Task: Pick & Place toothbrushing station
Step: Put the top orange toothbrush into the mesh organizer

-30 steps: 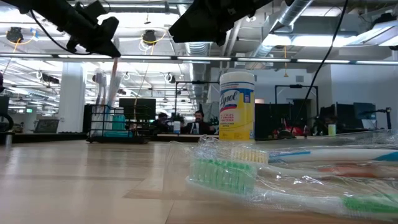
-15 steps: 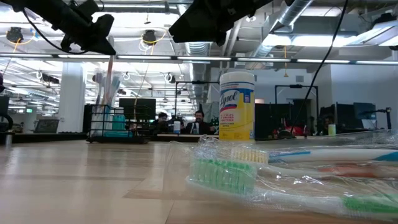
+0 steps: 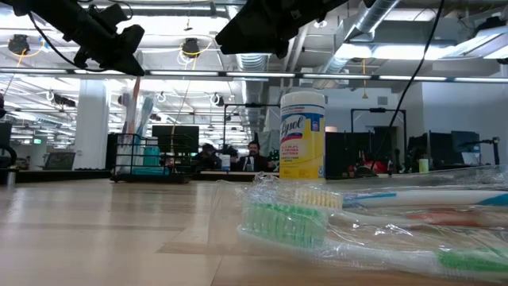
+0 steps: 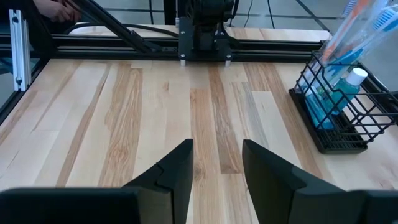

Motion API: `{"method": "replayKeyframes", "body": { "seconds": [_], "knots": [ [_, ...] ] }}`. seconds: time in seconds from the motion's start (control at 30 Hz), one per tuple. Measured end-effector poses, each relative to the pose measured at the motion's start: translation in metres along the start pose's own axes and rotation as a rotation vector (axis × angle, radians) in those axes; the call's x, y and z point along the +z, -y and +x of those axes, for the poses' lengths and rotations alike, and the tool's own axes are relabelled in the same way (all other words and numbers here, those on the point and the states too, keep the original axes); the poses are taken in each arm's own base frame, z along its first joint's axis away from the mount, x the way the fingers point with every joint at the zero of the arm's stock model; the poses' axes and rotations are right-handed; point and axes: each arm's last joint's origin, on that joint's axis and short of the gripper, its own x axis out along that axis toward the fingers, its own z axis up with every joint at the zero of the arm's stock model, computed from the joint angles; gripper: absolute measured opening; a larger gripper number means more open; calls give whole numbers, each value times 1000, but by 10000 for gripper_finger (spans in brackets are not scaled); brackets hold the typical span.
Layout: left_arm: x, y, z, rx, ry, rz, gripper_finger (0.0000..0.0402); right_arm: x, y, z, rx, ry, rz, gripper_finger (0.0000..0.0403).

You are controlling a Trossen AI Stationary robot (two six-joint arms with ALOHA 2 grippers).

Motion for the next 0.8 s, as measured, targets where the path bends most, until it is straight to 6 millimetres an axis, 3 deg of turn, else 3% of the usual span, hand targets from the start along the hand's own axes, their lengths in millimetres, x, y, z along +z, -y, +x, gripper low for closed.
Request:
{"method": "replayKeyframes", "body": {
  "seconds": [0.23,0.47,0.8],
  "knots": [
    [-3,0,1,18,-2,-20,5,0,0,0,0,0,0,128],
    [-28,0,8,28,-48,-26,5,0,0,0,0,0,0,128],
    [-48,1,15,31,-43,-55,6,-3,-1,3,0,-10,-2,128]
  ]
}}
